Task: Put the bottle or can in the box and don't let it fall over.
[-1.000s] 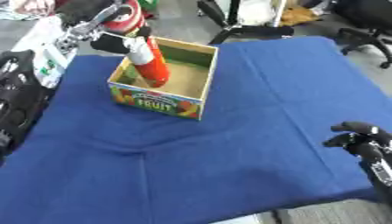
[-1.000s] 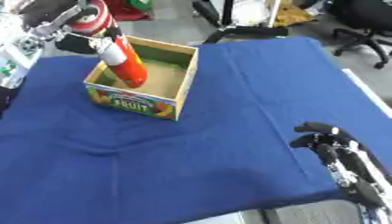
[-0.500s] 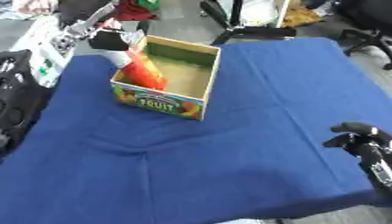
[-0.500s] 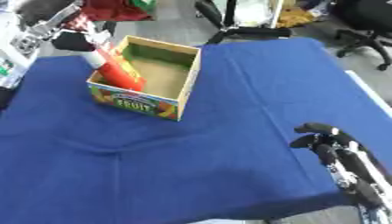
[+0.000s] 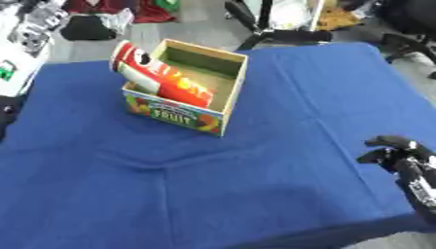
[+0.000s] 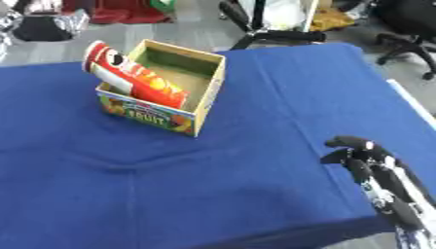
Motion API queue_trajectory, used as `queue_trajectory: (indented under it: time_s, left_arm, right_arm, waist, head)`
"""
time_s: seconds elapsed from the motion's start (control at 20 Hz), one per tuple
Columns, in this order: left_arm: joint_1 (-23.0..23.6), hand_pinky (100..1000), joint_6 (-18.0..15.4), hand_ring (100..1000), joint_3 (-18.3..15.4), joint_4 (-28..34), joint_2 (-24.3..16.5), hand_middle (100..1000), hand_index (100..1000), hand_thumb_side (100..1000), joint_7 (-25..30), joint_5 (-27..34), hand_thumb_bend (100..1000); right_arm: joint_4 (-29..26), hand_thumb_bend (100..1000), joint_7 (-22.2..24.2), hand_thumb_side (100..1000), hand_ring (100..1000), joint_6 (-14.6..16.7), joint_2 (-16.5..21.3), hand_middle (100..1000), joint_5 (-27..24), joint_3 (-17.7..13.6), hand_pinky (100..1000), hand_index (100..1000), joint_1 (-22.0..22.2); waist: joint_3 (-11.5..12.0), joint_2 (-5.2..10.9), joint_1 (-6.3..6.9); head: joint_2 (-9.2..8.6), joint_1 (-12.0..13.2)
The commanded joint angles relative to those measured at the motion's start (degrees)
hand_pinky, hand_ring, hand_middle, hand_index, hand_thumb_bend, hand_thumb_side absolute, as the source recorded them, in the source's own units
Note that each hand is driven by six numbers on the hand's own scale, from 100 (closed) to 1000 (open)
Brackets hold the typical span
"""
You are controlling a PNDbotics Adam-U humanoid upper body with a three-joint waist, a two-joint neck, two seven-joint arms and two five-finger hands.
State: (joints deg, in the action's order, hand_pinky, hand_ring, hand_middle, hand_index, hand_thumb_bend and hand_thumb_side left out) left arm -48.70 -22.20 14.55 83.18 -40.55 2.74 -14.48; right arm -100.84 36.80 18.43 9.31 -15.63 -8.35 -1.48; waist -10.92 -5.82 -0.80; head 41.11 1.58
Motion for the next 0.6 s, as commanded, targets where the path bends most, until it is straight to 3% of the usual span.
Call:
queue_trajectory:
  time_s: [0.05,0.25,0.4,0.6]
  left_arm:
    - [4.57,828,3.61,930,-3.54,12.79,-5.97,911,1000,497,1.90,11.98,100]
    - [17.88,749,7.66,897,-8.87,25.53,-6.57,878,1000,578,4.32,25.13,100]
    - [28.03,706,8.74,874,-12.98,30.65,-2.52,853,992,633,7.29,31.17,100]
    - [36.61,678,9.25,857,-16.45,31.37,5.06,836,988,705,11.48,32.28,100]
  right_arm:
    - [-0.66,100,-0.49,497,672,-0.04,0.90,750,0.23,-0.59,738,824,-0.30]
    - [-0.78,100,-0.82,497,672,0.09,0.77,749,0.42,-0.96,739,824,-0.26]
    - [-0.84,100,-1.10,499,671,0.16,0.66,749,0.64,-1.27,739,824,-0.19]
    - [-0.82,100,-1.27,501,671,0.13,0.49,749,0.92,-1.37,739,824,-0.08]
  waist:
    - [0.33,0.72,0.01]
    - [1.39,0.32,-0.15]
    - [2.07,0.04,-0.18]
    - [3.13,-0.05,-0.25]
  head:
    - [-0.91,-0.49]
    - [-1.09,-1.00]
    - [-0.99,-1.20]
    - [-0.39,-0.40]
